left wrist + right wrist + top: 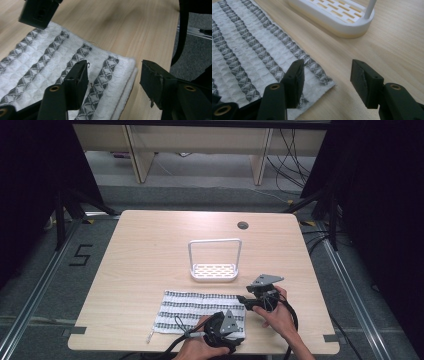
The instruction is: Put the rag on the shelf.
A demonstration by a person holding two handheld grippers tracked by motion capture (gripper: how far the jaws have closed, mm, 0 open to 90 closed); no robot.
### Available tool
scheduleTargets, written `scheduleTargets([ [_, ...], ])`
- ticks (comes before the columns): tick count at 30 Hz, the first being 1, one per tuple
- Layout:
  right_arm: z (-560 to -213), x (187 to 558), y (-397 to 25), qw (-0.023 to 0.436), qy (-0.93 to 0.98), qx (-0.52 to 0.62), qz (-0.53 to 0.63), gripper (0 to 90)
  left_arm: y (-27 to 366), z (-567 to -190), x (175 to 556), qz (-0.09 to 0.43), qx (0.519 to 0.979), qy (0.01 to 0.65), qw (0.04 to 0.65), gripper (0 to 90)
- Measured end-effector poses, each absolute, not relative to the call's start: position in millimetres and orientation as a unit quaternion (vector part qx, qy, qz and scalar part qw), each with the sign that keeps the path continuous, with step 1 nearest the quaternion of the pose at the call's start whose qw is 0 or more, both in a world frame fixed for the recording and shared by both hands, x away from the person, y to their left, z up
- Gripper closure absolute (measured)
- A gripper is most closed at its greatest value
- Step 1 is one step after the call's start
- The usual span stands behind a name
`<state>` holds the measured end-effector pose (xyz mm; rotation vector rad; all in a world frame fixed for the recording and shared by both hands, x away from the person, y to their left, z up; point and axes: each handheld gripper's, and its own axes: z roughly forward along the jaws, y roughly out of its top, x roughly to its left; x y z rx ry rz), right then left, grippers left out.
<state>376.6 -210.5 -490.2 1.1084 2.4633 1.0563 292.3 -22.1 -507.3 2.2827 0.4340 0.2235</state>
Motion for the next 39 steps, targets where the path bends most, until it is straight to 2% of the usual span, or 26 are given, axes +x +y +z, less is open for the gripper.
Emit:
scheduleTargets([
  [10, -495.0, 378.4, -208.4, 0.121, 0.854, 0.357, 0.358, 50.5, -30.6, -511.8, 293.3, 0.089, 0.908, 0.155, 0.379, 49.1],
  [18, -498.2, 379.5, -207.4, 0.119, 0.851, 0.365, 0.359, 52.3, -30.2, -511.9, 296.0, 0.085, 0.905, 0.165, 0.383, 57.6],
  [23, -500.2, 384.2, -207.2, 0.108, 0.855, 0.365, 0.353, 54.2, -29.8, -511.9, 296.0, 0.088, 0.903, 0.169, 0.385, 69.0],
  [31, -505.8, 387.1, -202.8, 0.111, 0.866, 0.351, 0.338, 63.4, -28.5, -512.1, 297.5, 0.095, 0.902, 0.163, 0.389, 81.2],
  [32, -504.8, 386.5, -202.7, 0.106, 0.867, 0.351, 0.337, 67.5, -28.4, -512.1, 297.5, 0.095, 0.901, 0.162, 0.391, 82.2],
  [33, -504.8, 386.5, -202.7, 0.106, 0.867, 0.351, 0.337, 67.5, -28.4, -512.1, 297.5, 0.095, 0.901, 0.162, 0.391, 82.7],
  [34, -504.9, 386.3, -202.5, 0.102, 0.867, 0.351, 0.339, 72.5, -28.1, -512.4, 297.5, 0.095, 0.899, 0.164, 0.394, 83.1],
  [36, -504.7, 386.1, -202.3, 0.099, 0.866, 0.352, 0.34, 75.1, -27.7, -512.4, 297.7, 0.098, 0.9, 0.162, 0.393, 83.6],
  [38, -504.8, 385.8, -202.1, 0.099, 0.867, 0.347, 0.344, 82.5, -27.5, -512.3, 297.6, 0.097, 0.899, 0.163, 0.395, 84.6],
  [39, -504.8, 385.8, -202.1, 0.099, 0.867, 0.347, 0.344, 82.5, -27.5, -512.4, 297.2, 0.095, 0.897, 0.166, 0.399, 84.6],
])
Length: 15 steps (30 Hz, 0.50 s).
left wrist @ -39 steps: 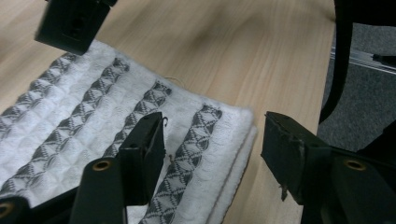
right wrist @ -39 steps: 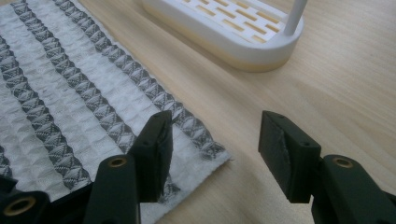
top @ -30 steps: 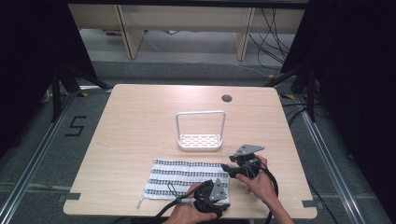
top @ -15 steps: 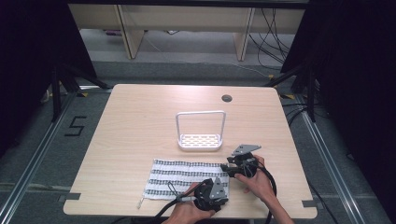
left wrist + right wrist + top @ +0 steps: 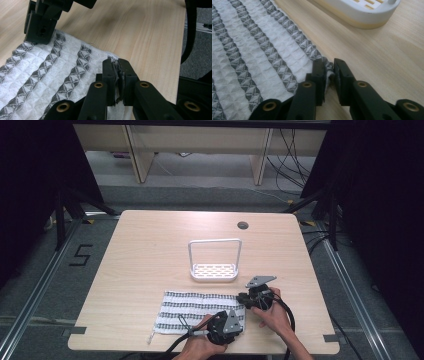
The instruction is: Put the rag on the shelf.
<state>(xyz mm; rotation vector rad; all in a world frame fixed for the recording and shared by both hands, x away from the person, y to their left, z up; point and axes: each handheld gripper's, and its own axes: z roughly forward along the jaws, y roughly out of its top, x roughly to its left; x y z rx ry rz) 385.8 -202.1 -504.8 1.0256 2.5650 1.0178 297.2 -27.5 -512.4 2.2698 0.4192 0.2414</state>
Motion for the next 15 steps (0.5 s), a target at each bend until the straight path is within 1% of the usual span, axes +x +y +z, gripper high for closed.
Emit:
scheduleTargets([
  [1, -504.0, 385.6, -202.0, 0.093, 0.866, 0.345, 0.349, 83.9, -25.2, -510.3, 298.7, 0.101, 0.903, 0.156, 0.387, 84.9],
  [3, -501.5, 383.2, -201.5, 0.095, 0.855, 0.354, 0.367, 85.1, -24.5, -509.2, 298.1, 0.089, 0.9, 0.158, 0.397, 85.3],
  [4, -496.0, 381.7, -202.7, 0.084, 0.852, 0.358, 0.372, 85.4, -24.0, -508.6, 298.6, 0.087, 0.896, 0.156, 0.405, 85.6],
  [8, -489.0, 380.4, -203.1, 0.088, 0.848, 0.354, 0.383, 85.8, -17.5, -500.0, 299.6, 0.078, 0.894, 0.148, 0.415, 85.8],
  [10, -485.0, 378.9, -202.5, 0.086, 0.845, 0.354, 0.392, 86.0, -14.3, -496.2, 298.9, 0.083, 0.891, 0.15, 0.42, 85.9],
  [11, -482.0, 377.7, -202.3, 0.084, 0.843, 0.355, 0.396, 86.0, -11.3, -492.6, 297.4, 0.1, 0.892, 0.161, 0.411, 85.9],
  [13, -472.3, 374.6, -201.0, 0.091, 0.838, 0.349, 0.409, 86.2, -7.3, -485.0, 295.5, 0.096, 0.888, 0.159, 0.421, 85.9],
  [15, -469.3, 373.6, -200.3, 0.091, 0.838, 0.346, 0.413, 86.3, -3.5, -479.1, 296.3, 0.104, 0.892, 0.152, 0.413, 85.9],
])
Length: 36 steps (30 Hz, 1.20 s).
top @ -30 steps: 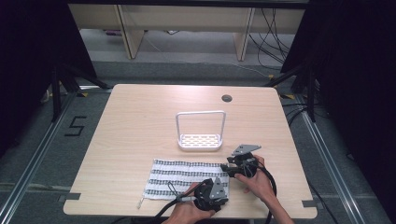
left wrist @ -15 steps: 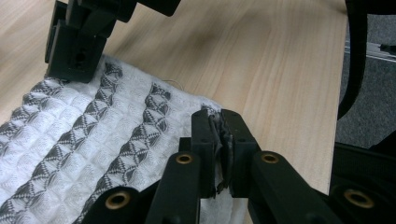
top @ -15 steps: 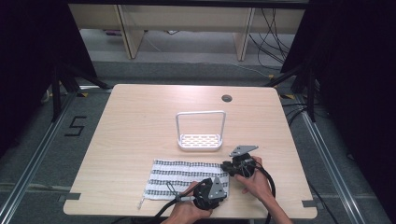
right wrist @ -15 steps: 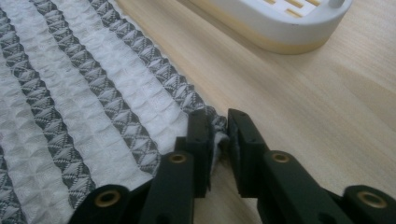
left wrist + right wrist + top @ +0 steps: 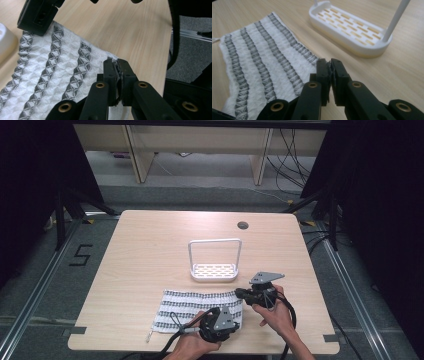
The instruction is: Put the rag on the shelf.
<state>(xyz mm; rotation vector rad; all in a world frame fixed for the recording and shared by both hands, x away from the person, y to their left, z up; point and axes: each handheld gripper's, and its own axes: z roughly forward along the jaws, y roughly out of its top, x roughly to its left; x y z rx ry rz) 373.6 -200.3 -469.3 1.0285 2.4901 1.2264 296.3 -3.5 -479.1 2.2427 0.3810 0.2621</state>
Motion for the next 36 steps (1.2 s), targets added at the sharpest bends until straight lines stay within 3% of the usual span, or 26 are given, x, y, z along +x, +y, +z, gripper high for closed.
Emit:
scheduleTargets([
  [10, -433.2, 368.3, -194.2, 0.108, 0.819, 0.321, 0.463, 86.8, 26.6, -428.8, 291.2, 0.117, 0.859, 0.168, 0.47, 85.9],
  [24, -351.2, 365.6, -177.4, 0.107, 0.807, 0.279, 0.509, 87.0, 91.9, -352.4, 298.5, 0.154, 0.813, 0.197, 0.526, 86.0],
  [36, -292.7, 355.6, -167.3, 0.121, 0.807, 0.251, 0.52, 87.1, 115.5, -293.1, 308.0, 0.174, 0.788, 0.203, 0.554, 86.1],
])
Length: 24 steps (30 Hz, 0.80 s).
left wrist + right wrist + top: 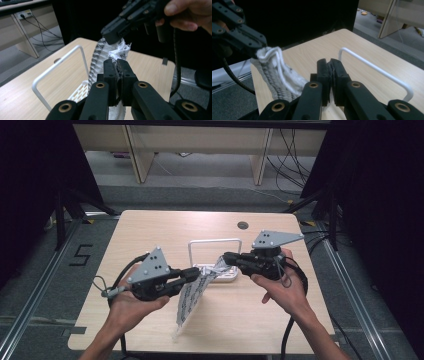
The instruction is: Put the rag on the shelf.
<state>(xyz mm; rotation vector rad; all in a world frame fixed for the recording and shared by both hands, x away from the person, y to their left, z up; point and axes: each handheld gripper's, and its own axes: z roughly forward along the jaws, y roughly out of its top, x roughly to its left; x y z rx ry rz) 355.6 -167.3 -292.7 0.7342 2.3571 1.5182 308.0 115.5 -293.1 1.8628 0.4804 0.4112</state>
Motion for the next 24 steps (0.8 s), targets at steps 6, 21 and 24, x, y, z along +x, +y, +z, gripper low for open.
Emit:
scheduleTargets([
  [6, -277.4, 356.7, -170.4, 0.134, 0.807, 0.251, 0.518, 87.1, 116.0, -279.5, 320.9, 0.179, 0.778, 0.214, 0.563, 86.2],
  [21, -249.0, 375.9, -190.2, 0.174, 0.783, 0.291, 0.521, 87.1, 93.3, -259.1, 359.3, 0.192, 0.765, 0.226, 0.572, 86.2],
  [24, -241.1, 382.2, -189.9, 0.183, 0.783, 0.29, 0.519, 87.1, 93.0, -255.0, 365.9, 0.193, 0.76, 0.232, 0.576, 86.2],
])
